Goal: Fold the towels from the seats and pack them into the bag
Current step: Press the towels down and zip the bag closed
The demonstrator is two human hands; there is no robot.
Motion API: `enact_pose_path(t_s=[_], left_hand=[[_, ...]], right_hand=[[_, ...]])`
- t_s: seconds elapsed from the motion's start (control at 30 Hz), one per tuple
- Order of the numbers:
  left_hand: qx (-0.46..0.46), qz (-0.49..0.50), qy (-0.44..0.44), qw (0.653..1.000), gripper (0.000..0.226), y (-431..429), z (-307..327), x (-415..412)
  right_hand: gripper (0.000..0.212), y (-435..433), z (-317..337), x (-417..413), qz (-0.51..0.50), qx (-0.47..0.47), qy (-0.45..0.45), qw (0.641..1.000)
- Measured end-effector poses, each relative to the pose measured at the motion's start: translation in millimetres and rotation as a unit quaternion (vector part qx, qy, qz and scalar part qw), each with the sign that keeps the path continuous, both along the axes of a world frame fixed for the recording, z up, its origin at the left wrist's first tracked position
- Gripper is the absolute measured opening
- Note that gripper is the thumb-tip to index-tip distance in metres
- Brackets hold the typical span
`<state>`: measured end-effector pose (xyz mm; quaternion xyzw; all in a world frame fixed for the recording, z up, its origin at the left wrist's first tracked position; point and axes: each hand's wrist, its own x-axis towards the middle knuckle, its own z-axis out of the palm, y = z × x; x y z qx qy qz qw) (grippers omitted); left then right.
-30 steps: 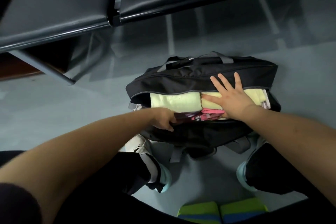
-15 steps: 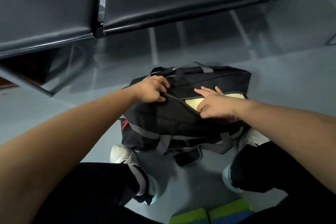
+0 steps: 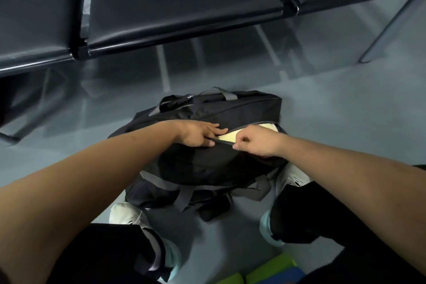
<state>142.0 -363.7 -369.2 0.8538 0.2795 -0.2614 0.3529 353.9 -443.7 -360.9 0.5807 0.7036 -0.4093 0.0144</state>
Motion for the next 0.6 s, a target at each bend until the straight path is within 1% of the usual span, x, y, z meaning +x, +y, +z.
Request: enact_pose_path(t_s=[0.13,0.23,0.3,0.37,0.4,0.43,0.47,0.5,0.53,0.57,0.6], left_hand=[[-0.006,0.023,-0.004,1.0,0.037,4,-4,-1],[-0.019,0.049,-0.013,0.999,0.037,3,-9,-4],[-0.023,0.064,-0.018,0.998,0.04,4,-10,-5],[-0.029,0.084,-0.023,0.996,0.041,8,-9,-8],[-0.031,0.093,-0.018,0.995,0.041,10,-7,-11],[-0.029,0.098,-0.012,0.995,0.041,11,-6,-14],[-0.026,0.099,-0.008,0.995,0.04,11,-7,-17],[-0.023,0.094,-0.004,0.995,0.039,10,-8,-20],[-0.02,0.087,-0.001,0.996,0.039,8,-10,-22],[-0.019,0.082,0.002,0.996,0.039,5,-12,-24],[-0.02,0.082,0.002,0.996,0.039,4,-14,-24]], right_hand=[[0.03,-3,-1,20,0.072,-0.045,-0.072,0.994],[0.037,8,6,29,0.127,-0.078,-0.144,0.978],[0.035,23,24,31,0.132,-0.041,-0.145,0.98],[0.031,37,42,32,0.099,0.024,-0.112,0.988],[0.03,40,44,35,0.082,0.03,-0.088,0.992],[0.029,40,42,40,0.073,0.013,-0.072,0.995],[0.029,38,35,48,0.078,-0.019,-0.075,0.994],[0.03,34,25,57,0.094,-0.065,-0.101,0.988],[0.033,28,15,66,0.12,-0.105,-0.15,0.976],[0.036,23,7,75,0.14,-0.131,-0.187,0.963],[0.039,21,4,82,0.141,-0.135,-0.198,0.961]])
